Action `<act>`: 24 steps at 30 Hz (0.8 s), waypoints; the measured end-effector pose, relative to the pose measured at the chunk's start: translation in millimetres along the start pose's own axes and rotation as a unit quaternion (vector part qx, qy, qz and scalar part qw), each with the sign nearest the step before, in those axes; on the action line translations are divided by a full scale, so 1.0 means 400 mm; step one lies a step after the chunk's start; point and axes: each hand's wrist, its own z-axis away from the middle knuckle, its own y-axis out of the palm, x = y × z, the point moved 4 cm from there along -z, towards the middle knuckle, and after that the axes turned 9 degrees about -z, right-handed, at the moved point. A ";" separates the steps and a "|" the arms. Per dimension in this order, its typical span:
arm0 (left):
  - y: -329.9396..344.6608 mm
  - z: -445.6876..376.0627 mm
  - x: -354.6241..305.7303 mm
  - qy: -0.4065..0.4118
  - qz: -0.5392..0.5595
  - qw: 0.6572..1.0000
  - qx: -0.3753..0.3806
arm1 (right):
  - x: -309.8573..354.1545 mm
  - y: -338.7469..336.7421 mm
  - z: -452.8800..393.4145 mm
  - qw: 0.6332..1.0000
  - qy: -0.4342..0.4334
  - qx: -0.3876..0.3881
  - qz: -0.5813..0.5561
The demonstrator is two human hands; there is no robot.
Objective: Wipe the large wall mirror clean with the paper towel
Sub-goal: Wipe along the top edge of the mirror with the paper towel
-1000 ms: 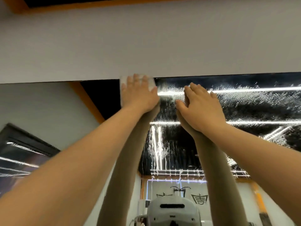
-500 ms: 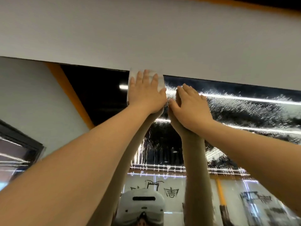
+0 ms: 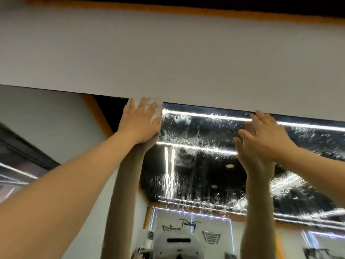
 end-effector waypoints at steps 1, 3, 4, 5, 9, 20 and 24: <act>0.000 -0.001 -0.001 -0.004 0.002 1.000 0.004 | -0.014 0.009 0.001 1.000 -0.006 -0.001 -0.001; -0.002 -0.002 -0.003 -0.008 0.009 1.000 0.006 | -0.029 0.025 0.007 1.000 -0.021 -0.013 -0.006; -0.003 0.000 -0.004 -0.011 0.010 1.000 0.006 | -0.033 0.032 0.010 0.999 -0.026 -0.020 -0.009; -0.003 0.003 -0.006 -0.015 0.007 1.000 0.005 | -0.035 0.036 0.013 0.999 -0.030 -0.025 -0.012; -0.004 0.006 -0.014 -0.039 0.005 0.999 0.002 | -0.035 0.036 0.012 0.999 -0.033 -0.033 -0.025; -0.012 0.002 -0.191 -0.032 -0.002 0.999 -0.027 | -0.034 0.045 0.014 0.998 -0.037 -0.036 -0.029; -0.013 0.002 -0.222 0.012 -0.007 1.000 -0.021 | -0.034 0.045 0.015 0.998 -0.037 -0.038 -0.035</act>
